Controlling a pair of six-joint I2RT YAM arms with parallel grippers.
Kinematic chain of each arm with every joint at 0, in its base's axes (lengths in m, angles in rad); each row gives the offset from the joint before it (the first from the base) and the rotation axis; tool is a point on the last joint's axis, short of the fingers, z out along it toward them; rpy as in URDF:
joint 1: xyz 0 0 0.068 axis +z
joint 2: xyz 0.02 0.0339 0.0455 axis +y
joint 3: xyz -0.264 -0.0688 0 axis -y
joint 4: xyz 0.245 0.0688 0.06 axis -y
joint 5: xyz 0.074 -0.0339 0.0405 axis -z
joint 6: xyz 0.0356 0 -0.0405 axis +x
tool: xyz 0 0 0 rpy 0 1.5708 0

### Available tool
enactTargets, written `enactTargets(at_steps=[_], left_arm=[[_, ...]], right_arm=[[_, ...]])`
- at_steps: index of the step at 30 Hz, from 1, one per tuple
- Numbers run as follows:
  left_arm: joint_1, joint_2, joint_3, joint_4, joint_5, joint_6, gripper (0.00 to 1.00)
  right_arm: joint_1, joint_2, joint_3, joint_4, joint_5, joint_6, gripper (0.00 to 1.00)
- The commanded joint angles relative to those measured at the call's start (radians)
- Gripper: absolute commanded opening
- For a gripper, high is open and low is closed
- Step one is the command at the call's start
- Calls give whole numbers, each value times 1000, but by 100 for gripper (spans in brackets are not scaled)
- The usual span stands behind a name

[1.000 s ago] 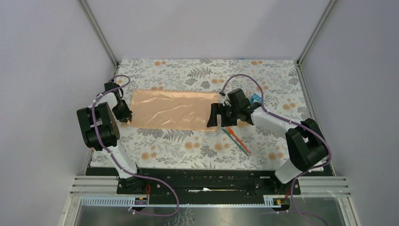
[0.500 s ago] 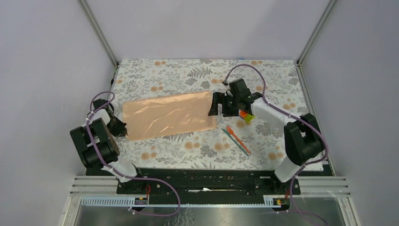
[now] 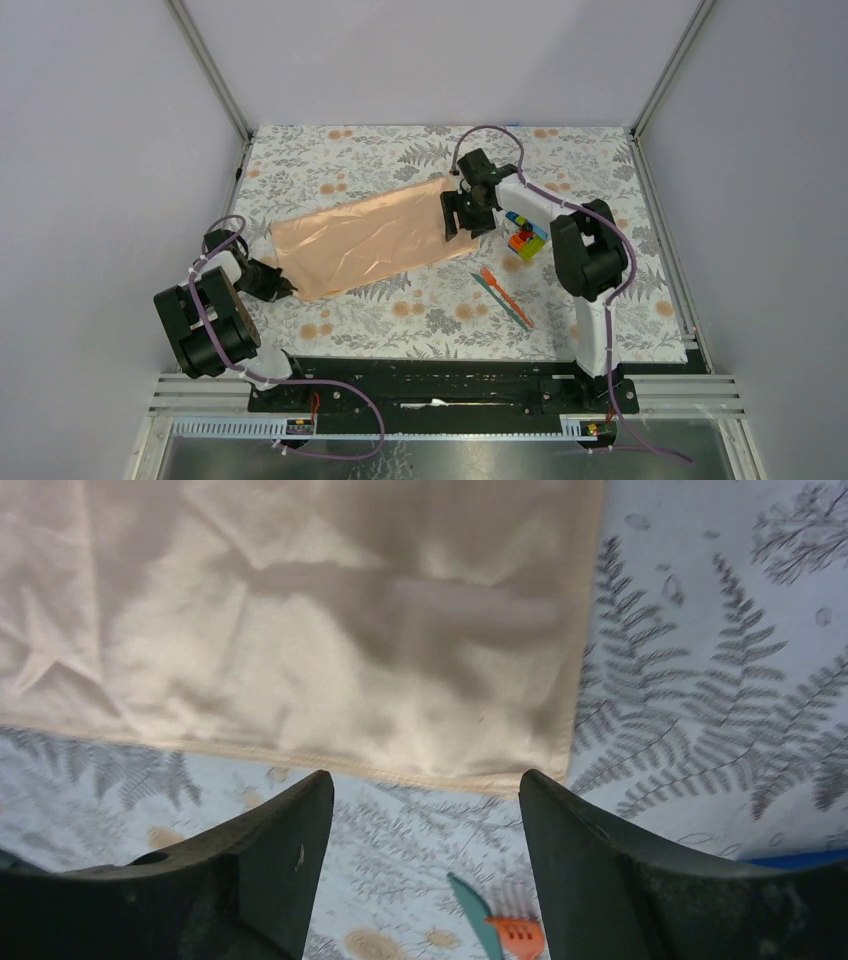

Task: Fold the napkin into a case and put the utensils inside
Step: Rotate the rectangle-folded napkin at the center of the board, then pick up the rectangle-folded napkin from the center of the board.

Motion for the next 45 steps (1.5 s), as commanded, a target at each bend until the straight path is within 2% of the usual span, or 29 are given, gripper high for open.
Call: enactTargets(at_steps=[1,6,15,21,29,36,43,45], left_arm=[[-10,8,-13,-15,-65,0,0],[-17,15,-15,-11,-65,0,0],[-24,13,-26,-4,-47,-1,0],[-24,-11,-29,-13,-65,-8,0],[-25,-33,-28,-20,-82,-13,0],[-24,-36,-30,-18,-85,-15,0],[-25,-44,-24,-27,-93,-13,0],[-25,-48,-21,-31,-96,-13,0]], right_arm=[[10,104,165,-171,144,-111,75],[10,234,355,-246,160,-179,77],[10,342,489,-244,230,-169,77],[17,350,471,-188,288,-122,77],[18,298,388,-78,178,-84,78],[17,304,448,-119,174,-85,81],[19,331,364,-85,217,-81,76],[19,337,339,-58,229,-81,70]])
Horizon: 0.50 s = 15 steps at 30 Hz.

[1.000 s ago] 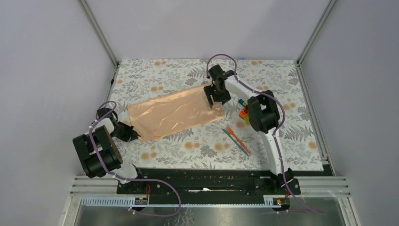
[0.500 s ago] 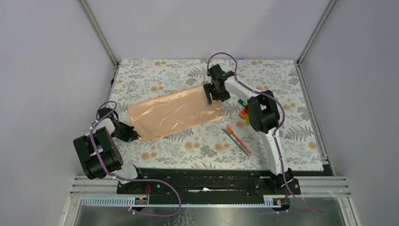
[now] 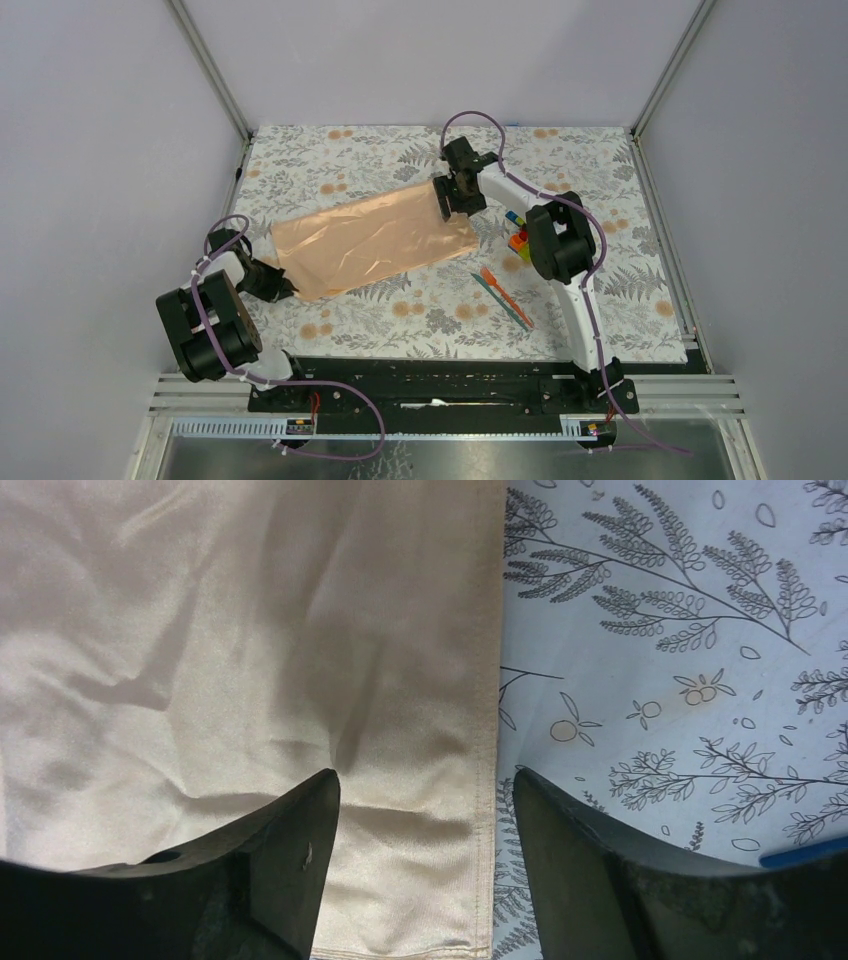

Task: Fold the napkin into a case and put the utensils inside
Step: Pick up the rectangle-folded napkin from the center of the board.

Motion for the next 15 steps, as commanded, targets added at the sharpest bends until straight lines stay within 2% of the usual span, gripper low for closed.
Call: enactTargets(at_steps=[1,8,15], left_arm=[[-1,-24,-10,-28,-63,3,0],[-1,-35,-7,-37,-73,3,0],[0,-33,-8,-38,-74,2,0]], right_arm=[[13,29,-72,34,31,15,67],[13,55,-91,52,56,13,50],[40,65,-101,44,129,7,49]])
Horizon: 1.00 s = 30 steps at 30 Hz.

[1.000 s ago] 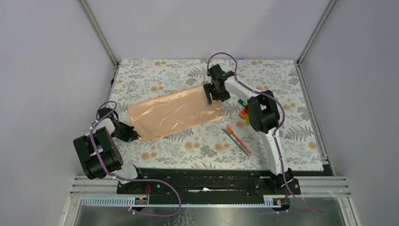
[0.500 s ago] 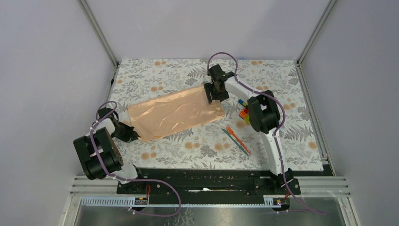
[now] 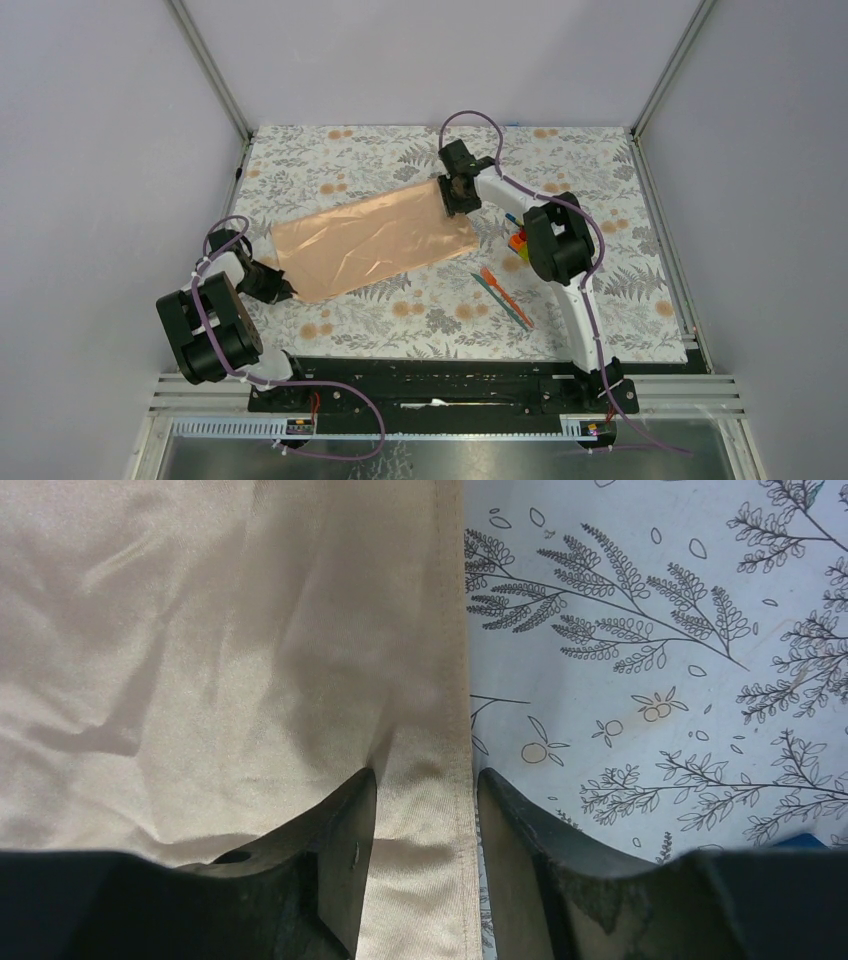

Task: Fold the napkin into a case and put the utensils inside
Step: Pick up the rectangle-folded napkin from the center of the board.

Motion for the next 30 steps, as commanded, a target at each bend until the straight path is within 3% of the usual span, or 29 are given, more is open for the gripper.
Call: enactTargets(at_steps=[1,3,5,10,18,28,30], left_arm=[[0,-21,-6,-12,-42,3,0],[1,-21,-6,-12,-40,3,0],[1,-23,-4,-12,-40,5,0],[1,-19,-6,-8,-38,3,0],[1,-31,-4,-13,-40,3,0],[0,-27,0,-19,-42,7,0],[0,-21,-2,-12,-29,9,0]], right_arm=[[28,75,-55,-38,21,6,52],[29,69,-37,-54,14,7,66],[29,53,-6,-81,-1,5,74],[33,46,19,-134,15,3,80],[41,110,-52,-98,43,31,63],[36,105,-16,-81,66,-15,30],[30,89,0,-80,58,-38,18]])
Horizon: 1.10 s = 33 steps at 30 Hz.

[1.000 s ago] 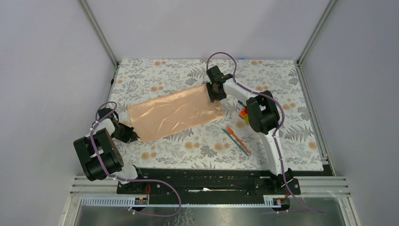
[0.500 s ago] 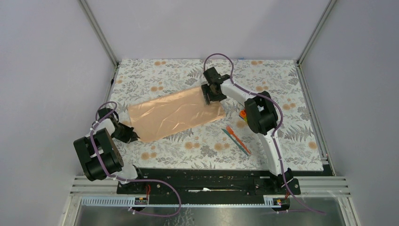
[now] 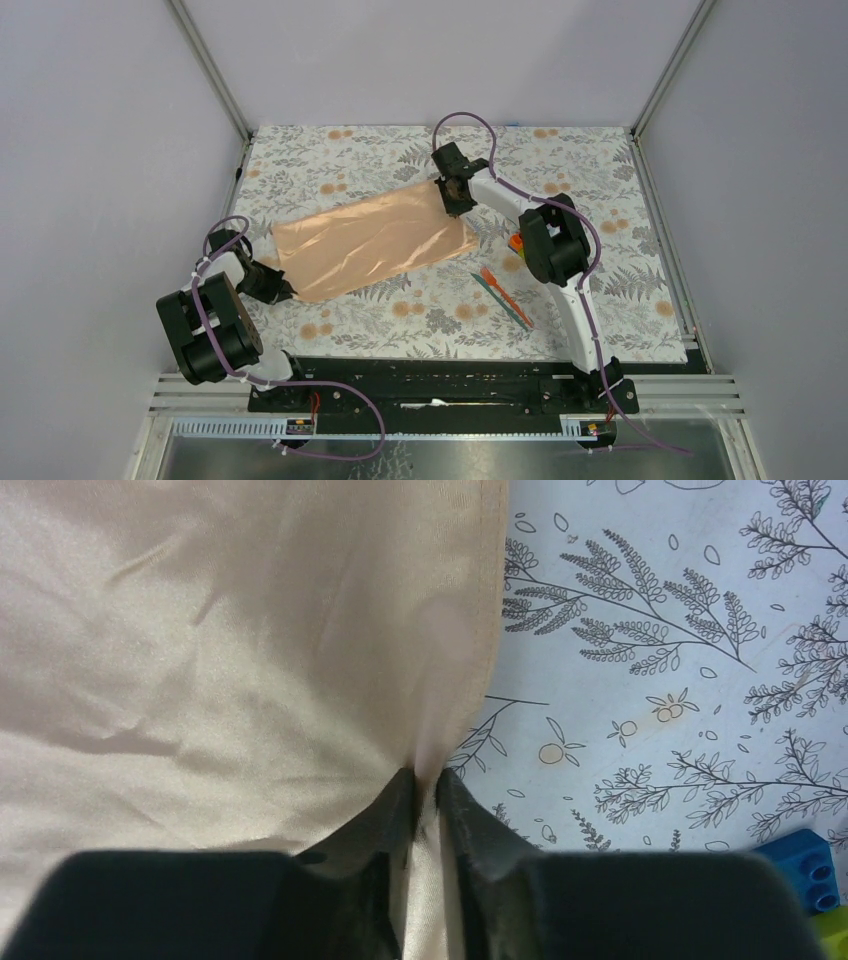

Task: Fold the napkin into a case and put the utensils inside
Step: Pick up the rectangle-folded napkin from the center of the board.

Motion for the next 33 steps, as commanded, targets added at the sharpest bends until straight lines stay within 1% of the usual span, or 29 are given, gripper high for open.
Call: enactTargets(at_steps=[1,2,3,9,12,16,21,25,28,29,31,33], left_arm=[[0,-14,-4,-5,-20,8,0],[-2,-11,-4,-5,-13,10,0],[-6,-8,-5,-4,-9,11,0],[-60,7,-8,-3,14,12,0],[-106,0,-22,1,21,-2,0],[-174,-46,-63,18,32,-55,0],[-205,-110,-111,48,25,-113,0],[-247,-114,-118,67,37,-150,0],[-255,-122,-116,57,24,-151,0],[-254,-128,-113,49,14,-150,4],[-255,-138,-101,33,-2,-145,15],[-255,-149,-88,17,-9,-143,29]], right_arm=[[-9,70,-6,-76,-13,-50,10],[-16,63,5,-77,-13,-63,3],[-22,56,13,-77,-21,-75,0],[-46,-15,2,-36,-108,-148,0],[-59,-62,-10,-32,-98,-152,0],[-83,-118,-33,-12,-41,-181,0],[-111,-170,-53,13,-37,-227,0],[-115,-181,-48,15,-38,-247,0],[-115,-198,-57,14,-48,-243,0],[-115,-206,-63,16,-50,-241,0],[-116,-216,-70,18,-51,-240,0],[-115,-221,-76,18,-60,-237,0]])
